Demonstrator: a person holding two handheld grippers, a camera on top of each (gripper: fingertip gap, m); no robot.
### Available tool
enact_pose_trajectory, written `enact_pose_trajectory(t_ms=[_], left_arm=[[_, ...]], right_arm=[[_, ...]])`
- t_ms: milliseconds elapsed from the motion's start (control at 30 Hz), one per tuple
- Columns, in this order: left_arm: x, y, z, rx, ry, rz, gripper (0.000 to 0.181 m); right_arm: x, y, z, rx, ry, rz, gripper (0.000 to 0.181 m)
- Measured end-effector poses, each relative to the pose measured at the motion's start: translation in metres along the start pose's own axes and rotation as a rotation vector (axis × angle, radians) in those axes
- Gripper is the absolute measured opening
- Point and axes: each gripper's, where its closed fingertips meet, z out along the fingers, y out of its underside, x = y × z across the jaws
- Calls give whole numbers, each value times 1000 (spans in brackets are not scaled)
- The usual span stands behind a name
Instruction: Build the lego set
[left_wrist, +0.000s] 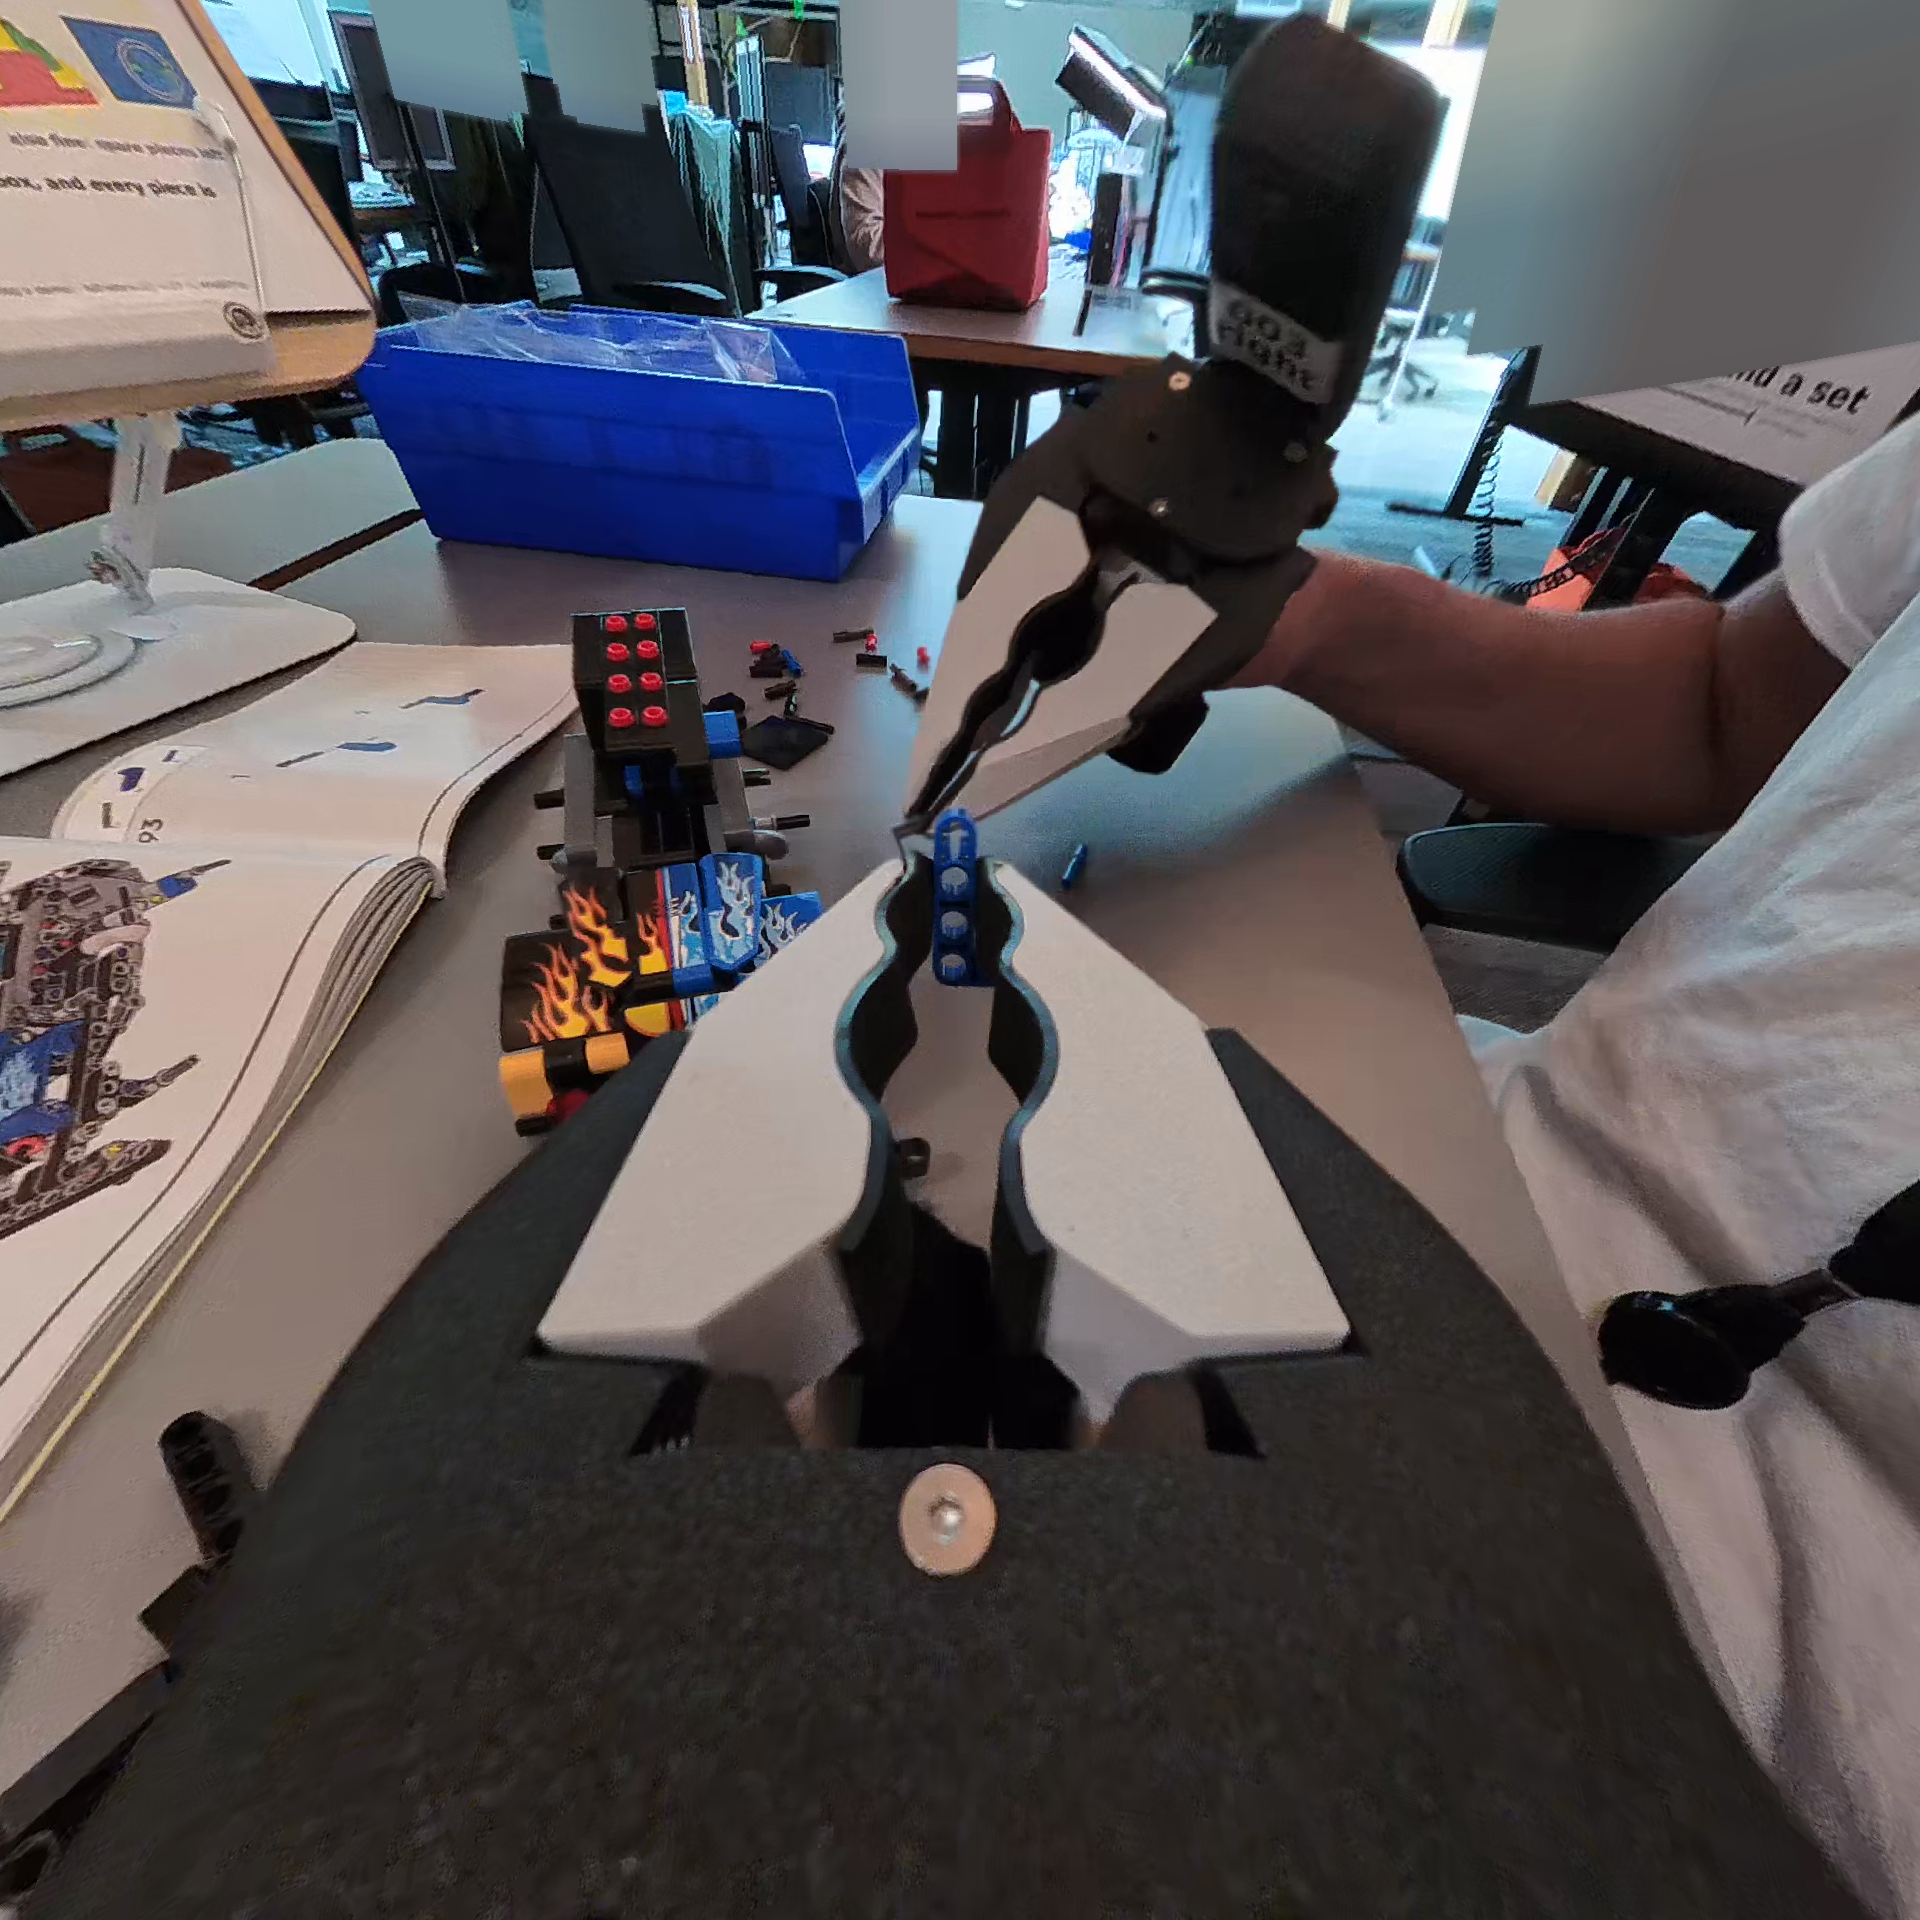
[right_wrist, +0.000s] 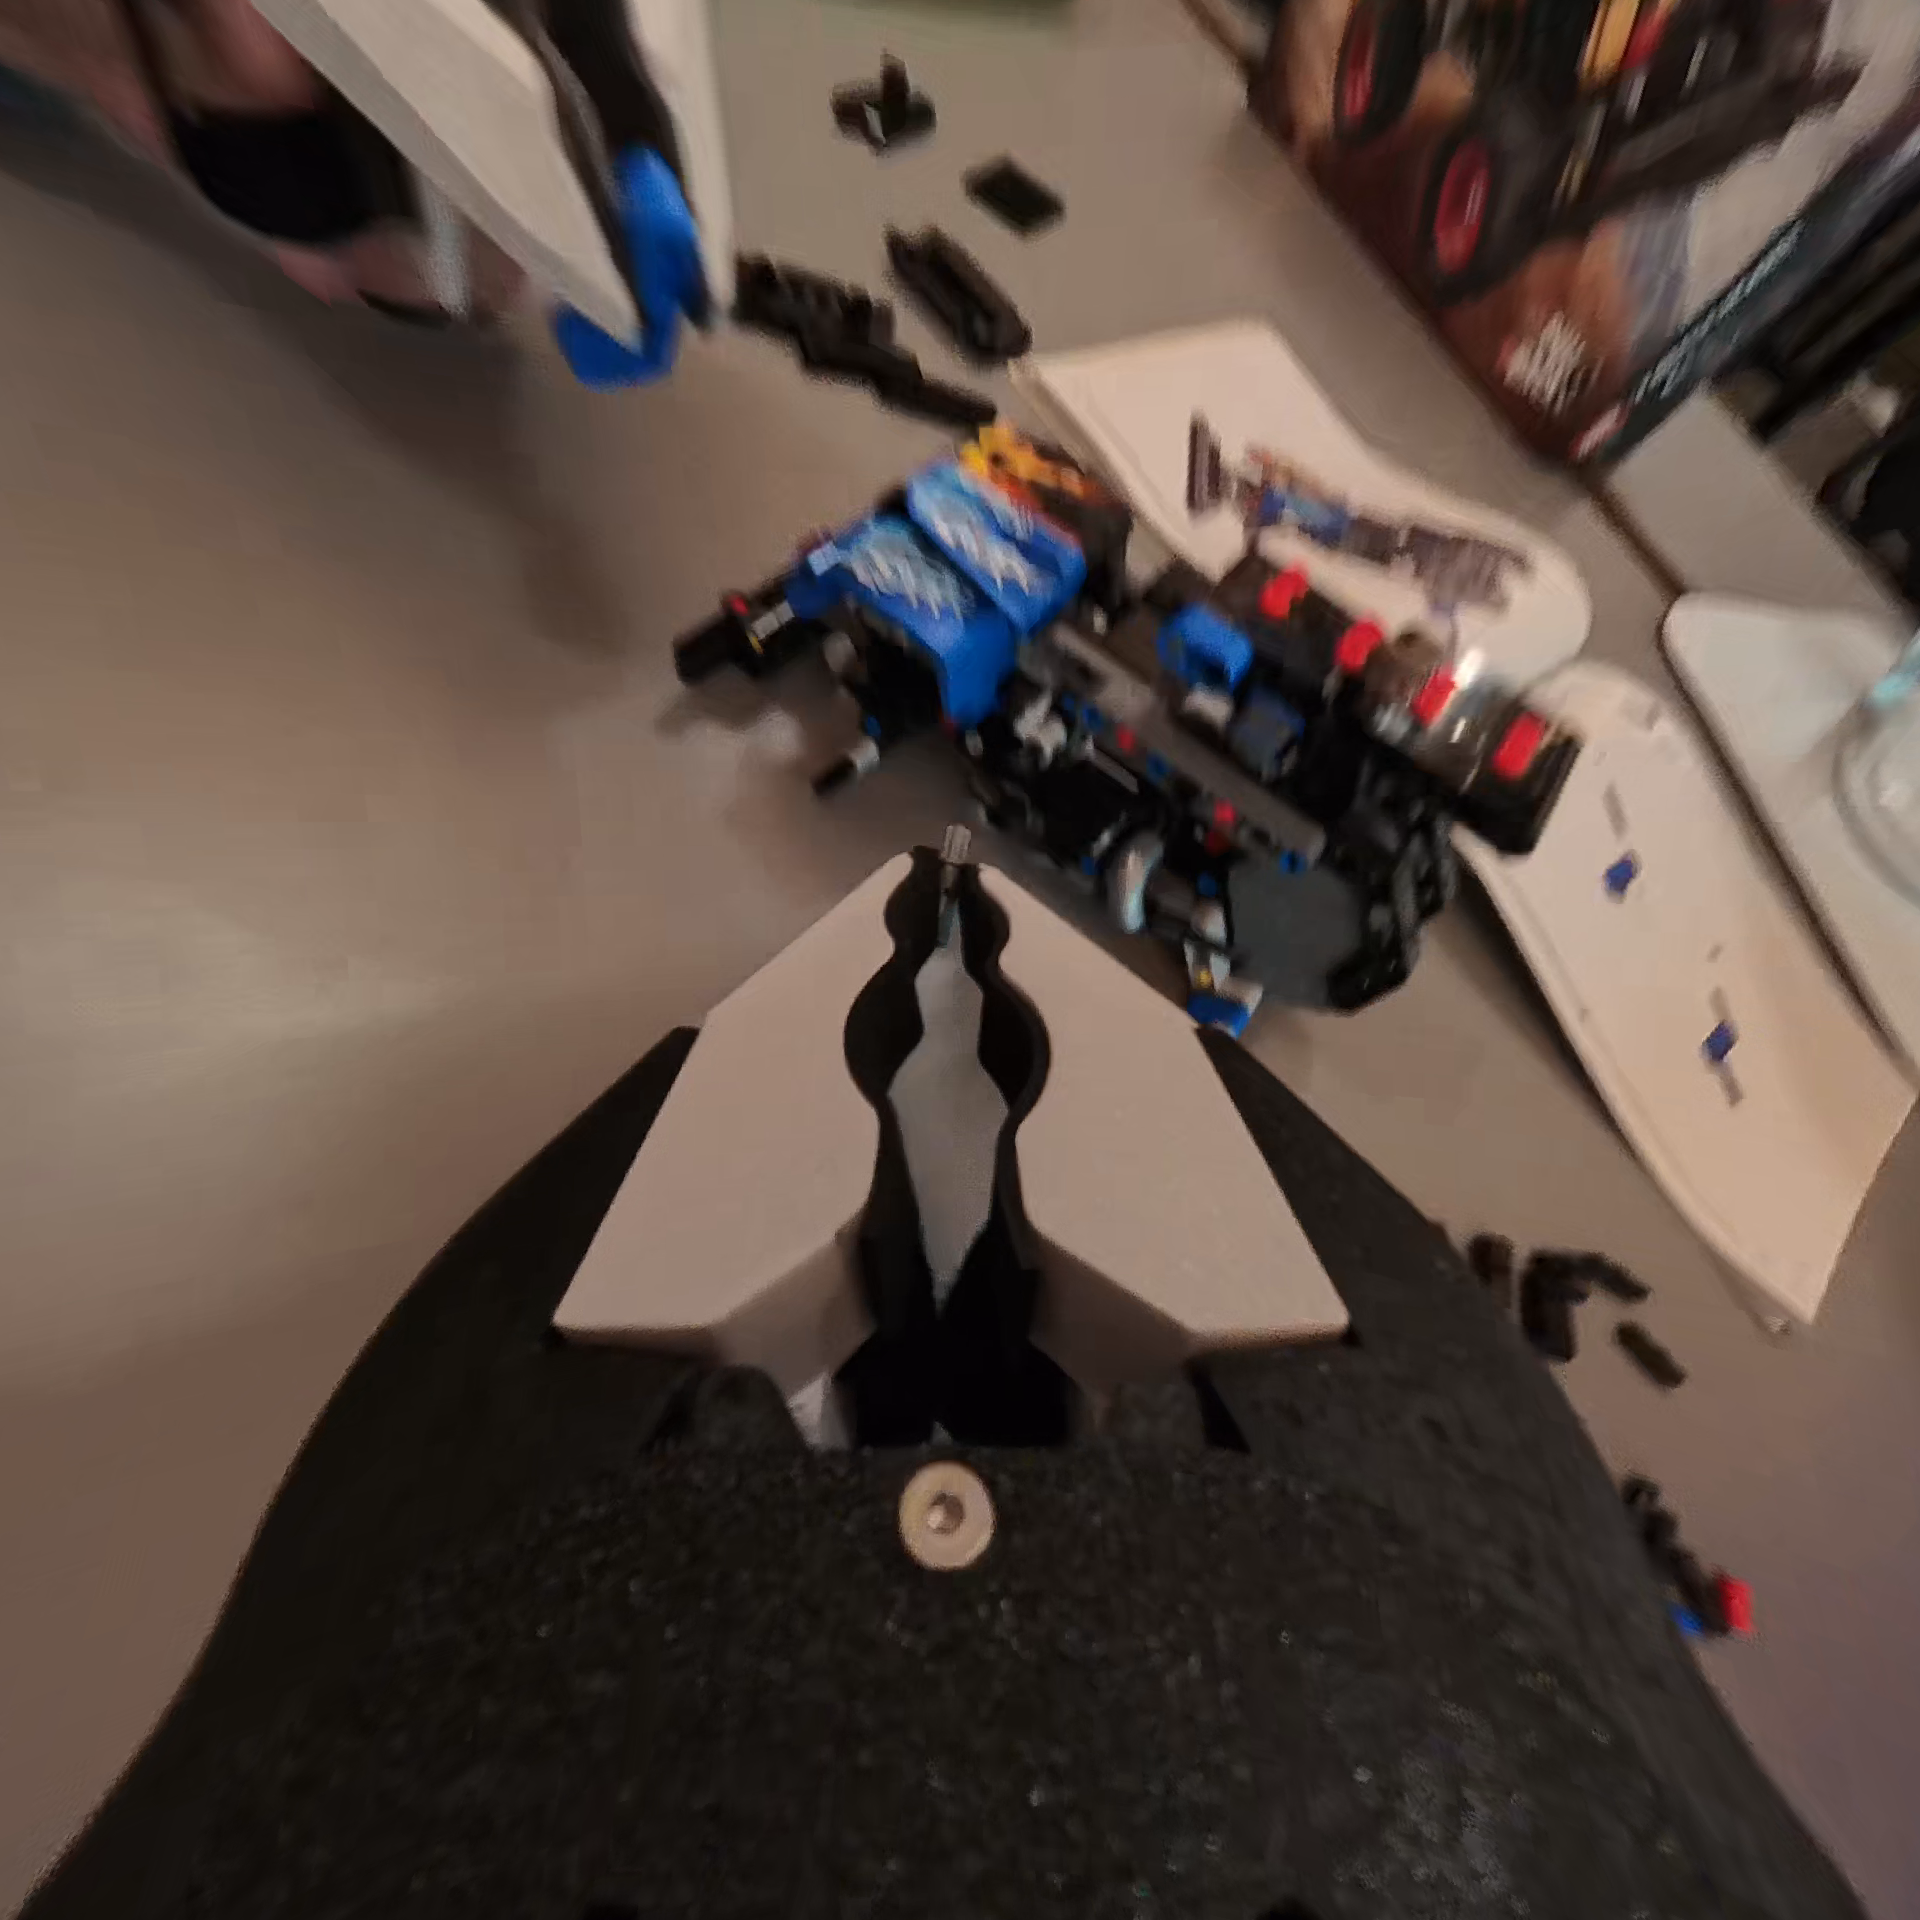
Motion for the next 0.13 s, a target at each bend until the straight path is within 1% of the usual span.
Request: enact_pose_trajectory(t_ms=[67,133], left_arm=[[1,-4,-2,30,30,-51,6],[3,-10,-4,69,75,-111,6]], right_arm=[[-10,-27,-13,102,-6,-95,3],[-19,-48,-22,166,13,-186,3]])
